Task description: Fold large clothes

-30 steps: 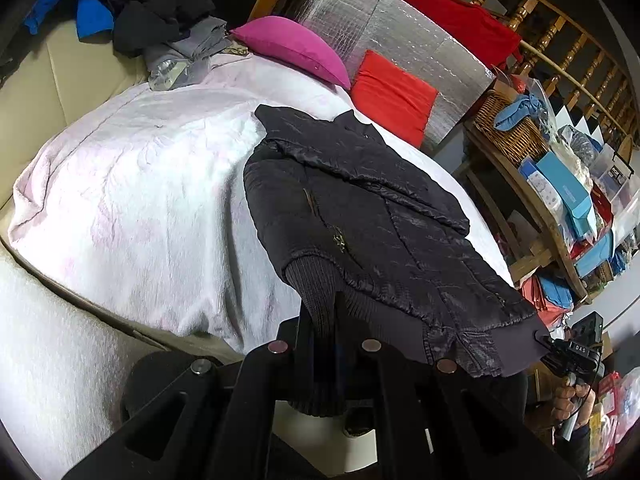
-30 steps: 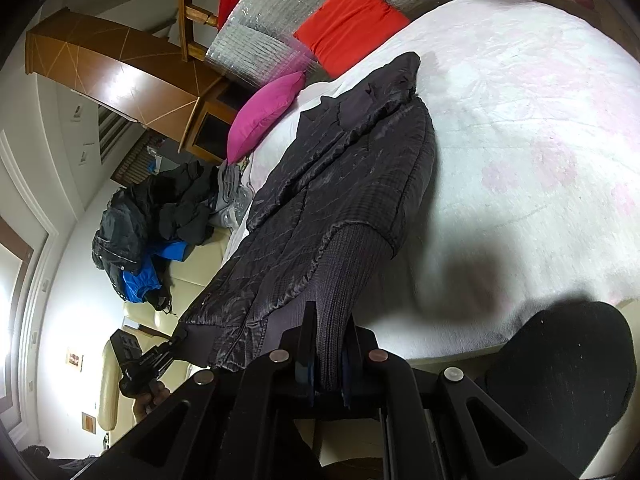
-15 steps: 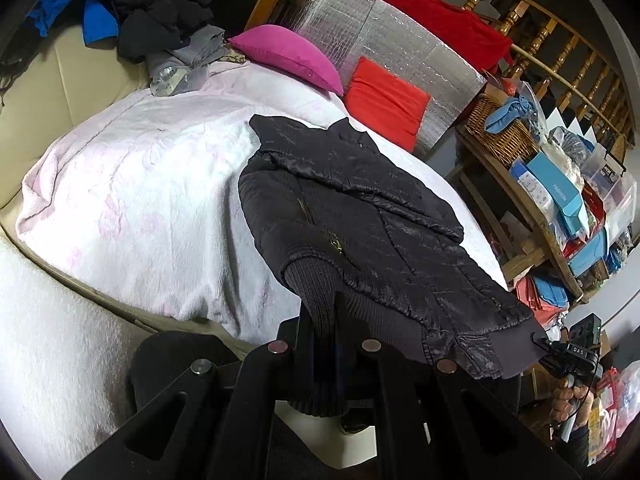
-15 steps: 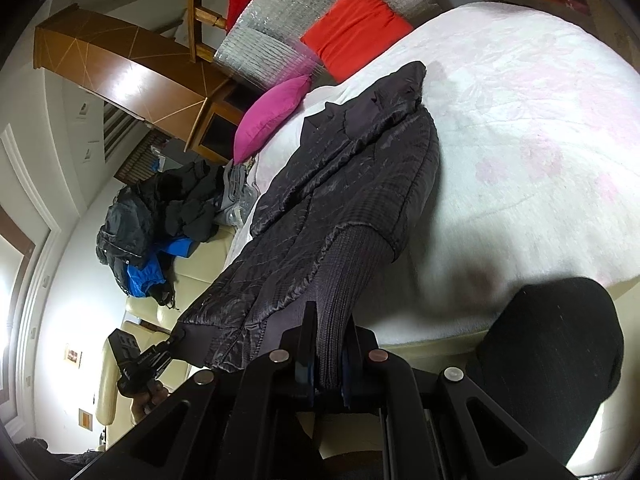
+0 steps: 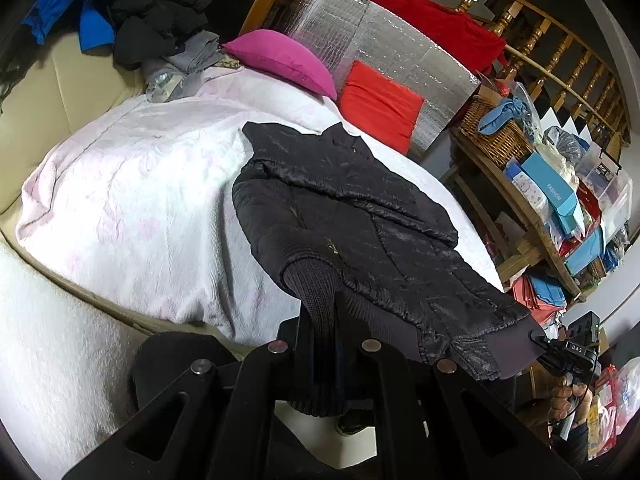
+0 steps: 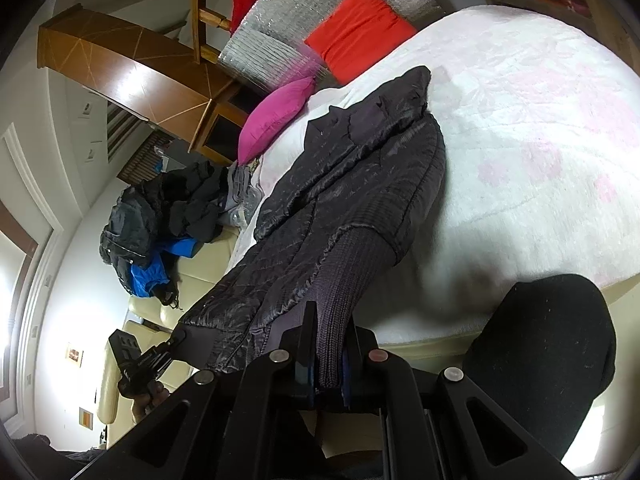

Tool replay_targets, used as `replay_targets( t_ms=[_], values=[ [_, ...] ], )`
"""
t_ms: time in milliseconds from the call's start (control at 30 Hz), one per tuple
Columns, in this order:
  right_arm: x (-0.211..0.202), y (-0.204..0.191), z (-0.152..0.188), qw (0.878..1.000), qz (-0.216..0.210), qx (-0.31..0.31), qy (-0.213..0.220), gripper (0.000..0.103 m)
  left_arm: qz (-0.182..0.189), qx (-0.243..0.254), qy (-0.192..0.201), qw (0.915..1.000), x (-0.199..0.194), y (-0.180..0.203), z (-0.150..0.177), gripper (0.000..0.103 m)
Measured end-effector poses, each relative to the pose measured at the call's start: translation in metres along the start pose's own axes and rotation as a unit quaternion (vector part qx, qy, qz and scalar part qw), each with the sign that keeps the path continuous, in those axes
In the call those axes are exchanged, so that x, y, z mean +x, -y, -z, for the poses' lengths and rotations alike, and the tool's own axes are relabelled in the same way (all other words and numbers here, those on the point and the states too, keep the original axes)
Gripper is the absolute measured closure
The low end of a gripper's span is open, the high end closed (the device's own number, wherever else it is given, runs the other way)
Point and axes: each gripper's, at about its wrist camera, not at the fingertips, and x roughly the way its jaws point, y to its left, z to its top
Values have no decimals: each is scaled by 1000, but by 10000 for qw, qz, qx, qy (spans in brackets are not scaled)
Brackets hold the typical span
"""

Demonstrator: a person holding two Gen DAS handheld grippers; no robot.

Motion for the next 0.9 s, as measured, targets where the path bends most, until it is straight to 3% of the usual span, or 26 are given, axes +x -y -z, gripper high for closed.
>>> replay_targets(
  t_ms=[400, 900],
  values=[
    [-2, -1, -2, 9998, -150, 67, 60, 93, 7, 58, 29, 10000, 0, 7, -12, 95],
    [-3, -27, -33, 9990, -245, -228, 307, 94, 118, 291, 320, 9990, 2, 29, -51, 95]
  ],
)
